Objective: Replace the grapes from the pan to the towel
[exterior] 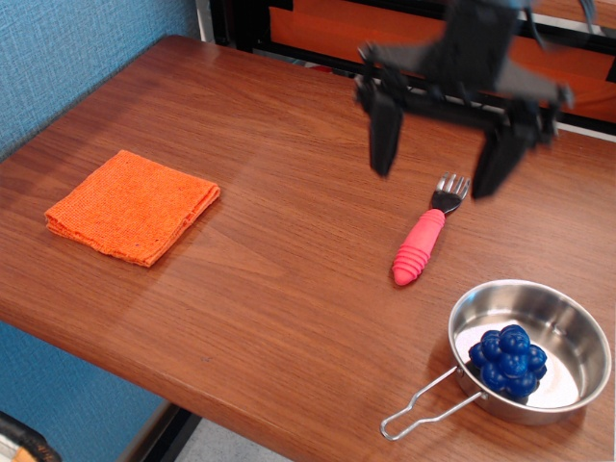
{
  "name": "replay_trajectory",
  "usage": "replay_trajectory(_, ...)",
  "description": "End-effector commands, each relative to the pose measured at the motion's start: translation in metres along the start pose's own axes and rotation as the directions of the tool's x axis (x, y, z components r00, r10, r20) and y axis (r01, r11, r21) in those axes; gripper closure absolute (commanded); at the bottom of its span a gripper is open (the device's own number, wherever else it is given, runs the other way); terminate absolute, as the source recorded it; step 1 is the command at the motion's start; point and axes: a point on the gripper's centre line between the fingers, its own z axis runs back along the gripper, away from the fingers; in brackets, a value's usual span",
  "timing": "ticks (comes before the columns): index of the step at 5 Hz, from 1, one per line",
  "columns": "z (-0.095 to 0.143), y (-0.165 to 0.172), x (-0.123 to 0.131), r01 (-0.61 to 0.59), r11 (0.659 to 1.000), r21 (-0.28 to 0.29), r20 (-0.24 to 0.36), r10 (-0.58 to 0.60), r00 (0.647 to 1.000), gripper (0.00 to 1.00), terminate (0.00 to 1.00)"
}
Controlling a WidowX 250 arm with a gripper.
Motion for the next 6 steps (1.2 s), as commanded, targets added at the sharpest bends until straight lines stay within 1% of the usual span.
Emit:
replay_trajectory(1,-0.024,-0.036,-0.026,0.202,0.978,-0.058,0.038,-0.2,0.979,0.0,0.0)
replay_trajectory(2,-0.035,-0.051,-0.033,0.26,0.961,-0.094,0.058,-0.255,0.965,0.0,0.0)
replay_trajectory(3,-0.043,-0.07,-0.031,0.32,0.943,-0.094,0.052,-0.316,0.947,0.0,0.0)
replay_trajectory(4,-0.06,-0.08,-0.028,0.351,0.93,-0.11,0.026,-0.35,0.936,0.0,0.0)
replay_trajectory(5,-0.07,-0.085,-0.025,0.368,0.923,-0.118,0.022,-0.368,0.93,0.0,0.0)
replay_trajectory(6,-0.073,-0.084,-0.022,0.382,0.916,-0.125,0.026,-0.382,0.924,0.0,0.0)
